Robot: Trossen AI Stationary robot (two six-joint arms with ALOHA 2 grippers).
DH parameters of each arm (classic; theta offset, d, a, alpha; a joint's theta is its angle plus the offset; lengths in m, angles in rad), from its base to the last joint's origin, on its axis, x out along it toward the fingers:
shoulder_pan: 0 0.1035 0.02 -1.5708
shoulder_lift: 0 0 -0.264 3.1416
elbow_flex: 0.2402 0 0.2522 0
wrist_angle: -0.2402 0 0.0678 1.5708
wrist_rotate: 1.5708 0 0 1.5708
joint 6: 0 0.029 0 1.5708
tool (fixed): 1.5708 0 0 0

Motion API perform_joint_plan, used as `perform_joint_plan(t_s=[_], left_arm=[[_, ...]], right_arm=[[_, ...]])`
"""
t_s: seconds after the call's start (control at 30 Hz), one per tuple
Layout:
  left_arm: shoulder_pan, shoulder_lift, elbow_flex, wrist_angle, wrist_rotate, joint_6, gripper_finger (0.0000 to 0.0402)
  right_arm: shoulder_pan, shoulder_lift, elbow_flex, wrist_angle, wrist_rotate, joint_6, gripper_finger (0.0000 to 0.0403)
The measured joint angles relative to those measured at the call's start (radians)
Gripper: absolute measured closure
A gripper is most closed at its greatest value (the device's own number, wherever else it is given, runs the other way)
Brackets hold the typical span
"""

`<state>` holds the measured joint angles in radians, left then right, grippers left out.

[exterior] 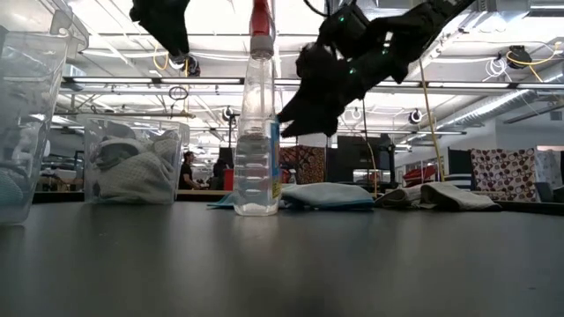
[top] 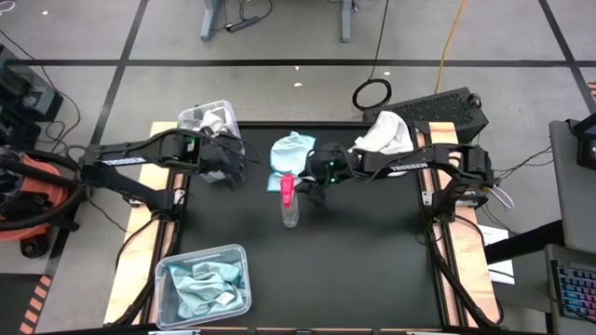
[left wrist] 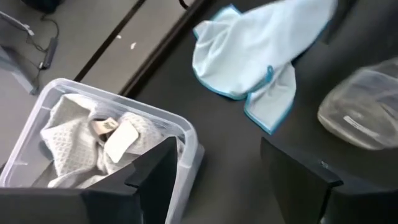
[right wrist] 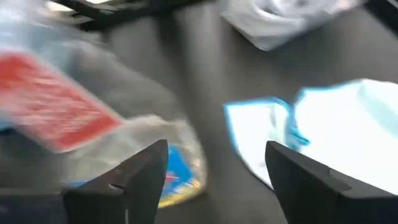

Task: Sort microfiber towel by color & place in baskets
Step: Put the blue towel into the bottom transparent bin

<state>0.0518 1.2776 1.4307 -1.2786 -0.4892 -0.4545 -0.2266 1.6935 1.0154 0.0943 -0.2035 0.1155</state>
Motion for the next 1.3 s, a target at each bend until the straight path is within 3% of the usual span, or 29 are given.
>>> perform_joint_plan(t_s=[0.2, 0.63, 0.93, 1.3], left_arm=[[0.000, 0.023, 0.000, 0.018, 0.036, 0.043, 0.0164], [0.000, 0.024, 0.000, 0.051, 0.054, 0.052, 0.0164], [0.000, 0.024, 0.000, 0.102, 0.079, 0.052, 0.0164], [0.000, 0.024, 0.000, 0.124, 0.119, 0.044, 0.0164]], right_arm=[[-0.029, 0.054, 0.000, 0.005, 0.151, 0.016, 0.0115], [-0.151, 0.123, 0.021, 0.059, 0.131, 0.019, 0.0113], [-0.159, 0.214, 0.032, 0.096, 0.117, 0.041, 0.0112], [-0.157, 0.406, 0.300, -0.237, 0.170, 0.013, 0.0114]])
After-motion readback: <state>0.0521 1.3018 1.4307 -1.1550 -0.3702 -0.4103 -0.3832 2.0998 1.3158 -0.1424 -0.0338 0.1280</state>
